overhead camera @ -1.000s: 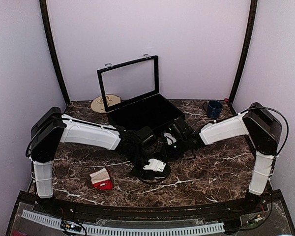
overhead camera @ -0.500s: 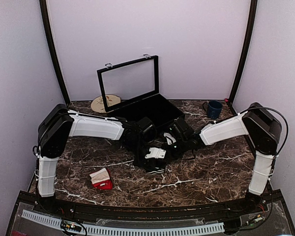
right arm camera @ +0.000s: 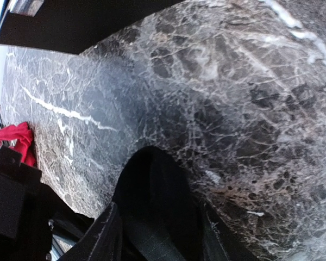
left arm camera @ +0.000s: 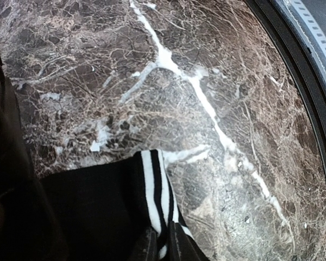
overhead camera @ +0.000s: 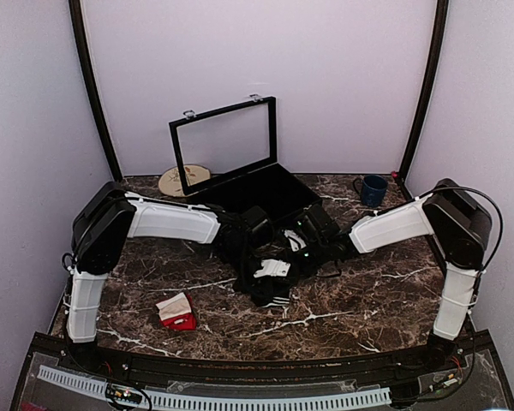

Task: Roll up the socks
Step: Roll the sock at the center of the board.

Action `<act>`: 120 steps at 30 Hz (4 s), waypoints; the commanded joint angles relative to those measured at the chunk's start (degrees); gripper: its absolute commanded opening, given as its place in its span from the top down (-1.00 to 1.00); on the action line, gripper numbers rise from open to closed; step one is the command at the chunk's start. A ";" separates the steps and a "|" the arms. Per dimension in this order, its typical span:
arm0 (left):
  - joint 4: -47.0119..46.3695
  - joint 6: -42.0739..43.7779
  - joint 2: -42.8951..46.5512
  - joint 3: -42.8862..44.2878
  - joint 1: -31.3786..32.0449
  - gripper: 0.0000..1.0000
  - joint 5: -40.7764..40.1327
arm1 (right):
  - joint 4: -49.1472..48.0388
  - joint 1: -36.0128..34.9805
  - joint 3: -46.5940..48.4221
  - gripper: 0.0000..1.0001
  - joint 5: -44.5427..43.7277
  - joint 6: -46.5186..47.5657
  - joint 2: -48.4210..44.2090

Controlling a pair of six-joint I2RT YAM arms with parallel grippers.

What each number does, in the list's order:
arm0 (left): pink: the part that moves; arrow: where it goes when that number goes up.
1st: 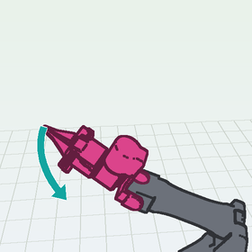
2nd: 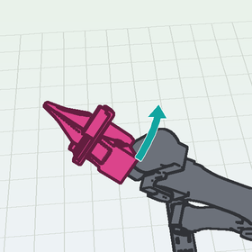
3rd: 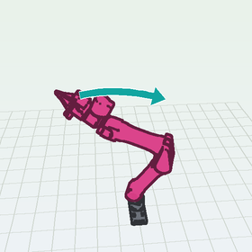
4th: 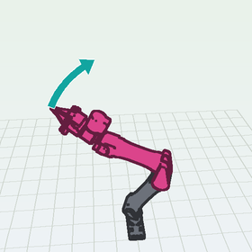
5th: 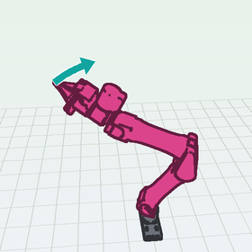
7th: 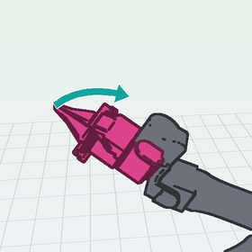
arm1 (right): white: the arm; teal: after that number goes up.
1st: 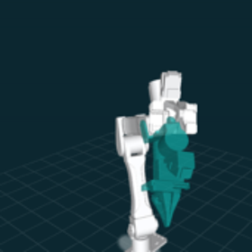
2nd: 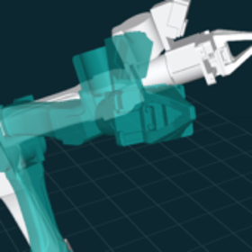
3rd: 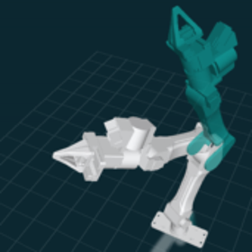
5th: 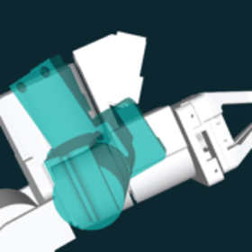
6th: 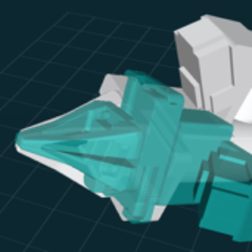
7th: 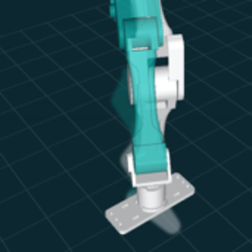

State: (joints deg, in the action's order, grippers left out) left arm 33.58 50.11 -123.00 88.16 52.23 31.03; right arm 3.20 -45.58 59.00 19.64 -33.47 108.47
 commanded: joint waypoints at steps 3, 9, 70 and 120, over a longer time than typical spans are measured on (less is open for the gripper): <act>3.01 -1.49 -2.21 -0.43 -0.46 0.74 -0.02 | 7.94 1.47 -3.22 0.08 -4.78 -1.25 1.31; 2.53 -2.09 -2.85 -0.07 -0.87 0.74 -0.22 | 7.96 1.73 -5.16 0.04 -5.93 -2.25 -1.35; 5.70 -2.65 -7.32 3.07 -3.88 0.73 6.52 | 13.29 -38.80 -3.37 -0.30 -65.89 33.35 -2.60; 4.78 -9.40 -8.96 8.03 -5.34 0.27 2.61 | 19.75 -27.96 -7.28 1.00 -45.26 35.26 1.47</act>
State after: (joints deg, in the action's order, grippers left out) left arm 40.29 46.22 -130.34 95.90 47.86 41.69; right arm 12.25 -75.20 55.44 -32.84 2.90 106.43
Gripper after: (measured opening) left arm 0.313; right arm 0.014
